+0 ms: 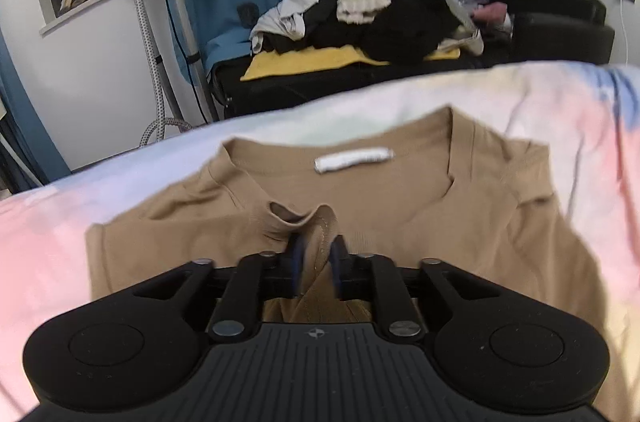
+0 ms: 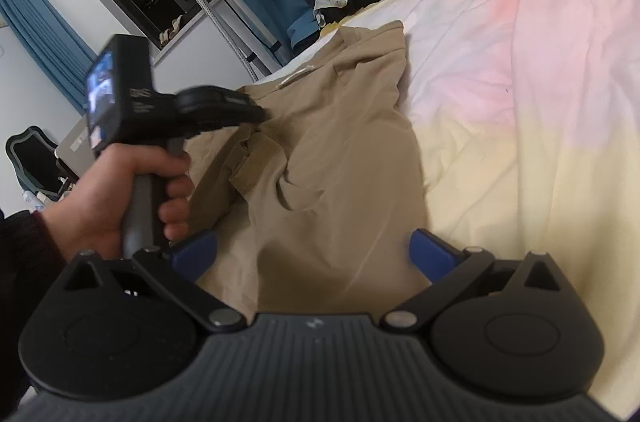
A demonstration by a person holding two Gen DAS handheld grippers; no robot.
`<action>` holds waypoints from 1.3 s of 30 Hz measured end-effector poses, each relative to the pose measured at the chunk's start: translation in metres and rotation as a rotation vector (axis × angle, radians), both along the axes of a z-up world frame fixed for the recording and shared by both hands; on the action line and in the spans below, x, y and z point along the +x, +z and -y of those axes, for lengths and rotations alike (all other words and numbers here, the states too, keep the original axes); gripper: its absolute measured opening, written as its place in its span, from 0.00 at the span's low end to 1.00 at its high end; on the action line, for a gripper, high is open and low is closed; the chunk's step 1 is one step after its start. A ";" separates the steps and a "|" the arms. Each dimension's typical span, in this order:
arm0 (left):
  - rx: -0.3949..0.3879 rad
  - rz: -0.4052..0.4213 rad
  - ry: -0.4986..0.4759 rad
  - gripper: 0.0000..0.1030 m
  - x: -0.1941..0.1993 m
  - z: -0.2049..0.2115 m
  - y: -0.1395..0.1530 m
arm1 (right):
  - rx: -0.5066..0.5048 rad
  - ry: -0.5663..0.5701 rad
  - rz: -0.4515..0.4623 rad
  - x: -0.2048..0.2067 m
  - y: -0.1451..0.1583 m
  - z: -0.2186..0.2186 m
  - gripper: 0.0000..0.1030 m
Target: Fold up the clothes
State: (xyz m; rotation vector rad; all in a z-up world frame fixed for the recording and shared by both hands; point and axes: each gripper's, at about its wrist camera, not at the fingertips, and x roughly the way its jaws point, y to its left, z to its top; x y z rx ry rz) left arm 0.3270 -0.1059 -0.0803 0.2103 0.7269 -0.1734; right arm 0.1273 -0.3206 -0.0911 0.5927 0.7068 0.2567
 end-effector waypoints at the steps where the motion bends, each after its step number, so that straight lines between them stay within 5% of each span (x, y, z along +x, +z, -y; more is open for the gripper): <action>1: -0.009 0.004 0.000 0.43 -0.001 0.000 -0.002 | -0.008 0.004 0.002 0.000 -0.001 -0.001 1.00; 5: -0.064 0.022 -0.025 0.74 -0.016 -0.004 0.006 | -0.043 0.015 0.003 0.003 -0.006 -0.004 1.00; 10: -0.109 0.060 -0.042 0.76 -0.059 -0.018 0.031 | -0.088 0.018 0.044 0.007 -0.002 -0.009 1.00; 18: -0.224 0.105 0.029 0.78 -0.184 -0.054 0.067 | -0.141 0.049 0.155 -0.022 0.025 -0.019 1.00; 31: -0.178 -0.060 0.098 0.78 -0.320 -0.139 0.084 | -0.265 0.133 0.272 -0.120 0.071 -0.051 1.00; 39: -0.099 -0.324 0.152 0.77 -0.325 -0.175 0.061 | -0.319 0.048 0.157 -0.120 0.051 -0.046 1.00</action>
